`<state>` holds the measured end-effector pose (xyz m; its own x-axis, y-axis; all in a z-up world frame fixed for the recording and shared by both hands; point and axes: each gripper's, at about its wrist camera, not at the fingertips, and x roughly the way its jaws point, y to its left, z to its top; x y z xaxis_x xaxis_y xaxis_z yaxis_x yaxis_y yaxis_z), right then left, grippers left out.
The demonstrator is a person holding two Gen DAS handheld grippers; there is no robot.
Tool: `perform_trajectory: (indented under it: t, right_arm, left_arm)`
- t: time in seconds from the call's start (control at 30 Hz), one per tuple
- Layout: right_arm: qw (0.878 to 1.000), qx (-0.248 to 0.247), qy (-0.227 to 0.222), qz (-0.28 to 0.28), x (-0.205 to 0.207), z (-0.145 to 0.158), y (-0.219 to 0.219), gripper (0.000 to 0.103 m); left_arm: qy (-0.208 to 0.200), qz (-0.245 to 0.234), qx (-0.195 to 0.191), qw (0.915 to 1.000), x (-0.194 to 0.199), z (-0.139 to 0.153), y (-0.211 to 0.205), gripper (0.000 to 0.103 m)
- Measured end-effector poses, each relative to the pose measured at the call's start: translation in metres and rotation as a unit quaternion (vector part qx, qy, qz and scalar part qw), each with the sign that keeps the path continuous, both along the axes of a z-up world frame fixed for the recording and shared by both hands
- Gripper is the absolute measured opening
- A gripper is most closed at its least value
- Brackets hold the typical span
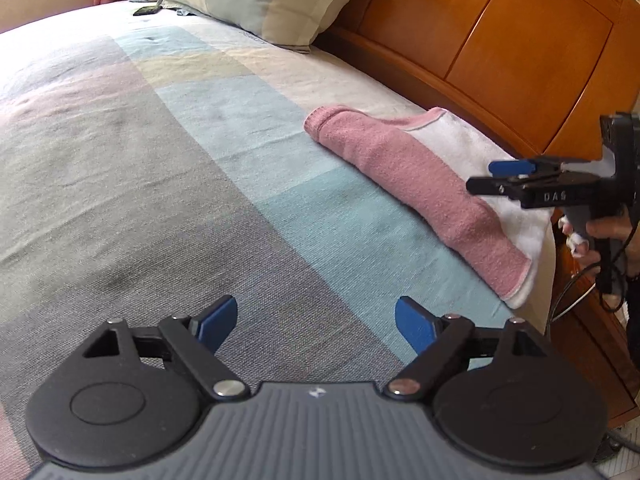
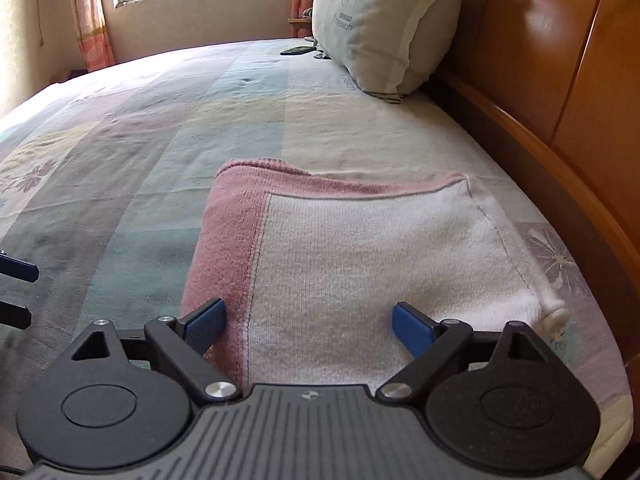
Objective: Fold clothes
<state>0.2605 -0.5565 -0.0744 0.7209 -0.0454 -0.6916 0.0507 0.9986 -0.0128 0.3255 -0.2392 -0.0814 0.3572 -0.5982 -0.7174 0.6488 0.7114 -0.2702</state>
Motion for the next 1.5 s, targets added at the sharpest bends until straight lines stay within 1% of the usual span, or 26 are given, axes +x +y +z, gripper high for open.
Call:
perform_trajectory:
  t: [0.07,0.13,0.17,0.2,0.27,0.3,0.33,0.37,0.4,0.43,0.5,0.6,0.7,0.77,0.8,0.87,0.93,1.0,1.1,1.13,1.17,1.2,1.27,1.33,1.4,1.5]
  right_arm:
    - [0.999,-0.019,-0.03,-0.002,0.005,0.011,0.003,0.093]
    - [0.999,-0.024,-0.038,-0.008,0.021,0.014,0.0,0.093]
    - [0.999,-0.017,-0.038,-0.011,0.032,0.012,-0.004,0.093]
    - [0.999,-0.01,-0.035,-0.018,0.042,0.008,-0.008,0.093]
    - [0.999,0.023,0.001,-0.032,0.07,-0.014,-0.015,0.095]
    - [0.999,0.03,0.009,-0.033,0.077,-0.024,-0.013,0.1]
    - [0.999,0.034,0.015,-0.033,0.083,-0.032,-0.011,0.103]
    - [0.999,0.025,0.013,-0.03,0.083,-0.032,-0.007,0.103]
    - [0.999,0.03,0.018,-0.03,0.083,-0.027,-0.008,0.103]
    - [0.999,0.04,0.014,-0.033,0.079,-0.021,-0.012,0.101]
    - [0.997,0.057,-0.014,-0.042,0.063,-0.007,-0.024,0.1]
    - [0.995,0.04,-0.037,-0.089,0.044,0.003,-0.046,0.1]
    - [0.988,0.075,-0.022,-0.136,0.033,-0.013,-0.088,0.098]
    - [0.984,0.109,-0.034,-0.138,0.024,-0.015,-0.104,0.09]
    - [0.982,0.12,-0.038,-0.139,0.021,-0.01,-0.106,0.09]
    - [0.98,0.127,-0.055,-0.141,0.008,0.006,-0.102,0.091]
    - [0.982,0.123,-0.065,-0.125,-0.005,0.016,-0.093,0.093]
    - [0.985,0.127,-0.062,-0.096,-0.016,0.017,-0.086,0.094]
    - [0.99,0.081,-0.022,-0.114,-0.024,0.002,-0.087,0.093]
    - [0.988,0.086,-0.013,-0.128,-0.028,-0.002,-0.093,0.088]
    - [0.984,0.105,-0.021,-0.141,-0.036,-0.001,-0.098,0.082]
    - [0.981,0.12,-0.029,-0.152,-0.044,-0.001,-0.102,0.083]
    - [0.98,0.115,-0.051,-0.156,-0.057,0.009,-0.094,0.084]
    - [0.983,0.111,-0.063,-0.133,-0.067,0.013,-0.079,0.086]
    - [0.987,0.105,-0.059,-0.109,-0.073,0.009,-0.062,0.087]
    - [0.991,0.075,-0.021,-0.11,-0.078,-0.011,-0.043,0.087]
  left_arm:
    - [-0.003,0.005,0.004,1.0,-0.001,-0.001,0.001,0.087]
    - [0.001,0.006,0.003,1.0,-0.001,-0.002,0.0,0.087]
    - [0.004,0.006,0.001,1.0,-0.001,-0.003,0.0,0.087]
    - [0.008,0.003,0.001,1.0,-0.001,-0.003,-0.001,0.087]
    - [0.006,0.0,0.003,1.0,-0.002,-0.003,0.0,0.087]
    - [0.005,0.0,0.005,1.0,-0.002,-0.003,0.001,0.087]
    - [0.003,-0.001,0.006,1.0,-0.002,-0.002,0.002,0.087]
    - [0.001,-0.001,0.007,1.0,-0.003,-0.002,0.003,0.087]
    - [0.0,-0.002,0.009,1.0,-0.003,-0.002,0.004,0.087]
    - [-0.002,-0.002,0.01,0.9999,-0.004,-0.001,0.005,0.087]
    - [-0.001,0.003,0.011,0.9999,-0.003,-0.003,0.007,0.087]
    - [0.005,0.009,0.008,0.9999,-0.002,-0.006,0.008,0.087]
    - [0.006,0.004,0.012,0.9999,-0.005,-0.006,0.008,0.087]
    - [-0.005,0.004,0.025,0.9997,-0.007,-0.004,0.007,0.087]
    - [-0.013,0.003,0.033,0.9994,-0.008,-0.003,0.007,0.087]
    - [-0.025,0.004,0.044,0.9987,-0.01,-0.002,0.007,0.088]
    - [-0.03,0.005,0.054,0.9981,-0.012,-0.003,0.008,0.089]
    - [-0.035,0.004,0.066,0.9972,-0.014,-0.004,0.007,0.089]
    - [-0.044,0.001,0.087,0.9952,-0.019,-0.005,0.005,0.089]
    - [-0.05,0.0,0.091,0.9946,-0.021,-0.004,0.005,0.089]
    - [-0.056,-0.001,0.093,0.9941,-0.023,-0.003,0.005,0.089]
    - [-0.063,0.0,0.095,0.9935,-0.024,-0.003,0.006,0.091]
    - [-0.076,0.007,0.101,0.992,-0.028,-0.003,0.007,0.092]
    - [-0.085,0.019,0.108,0.9904,-0.03,-0.003,0.006,0.093]
    - [-0.086,0.024,0.114,0.9895,-0.031,-0.004,0.005,0.093]
    - [-0.086,0.019,0.115,0.9894,-0.035,-0.003,0.005,0.093]
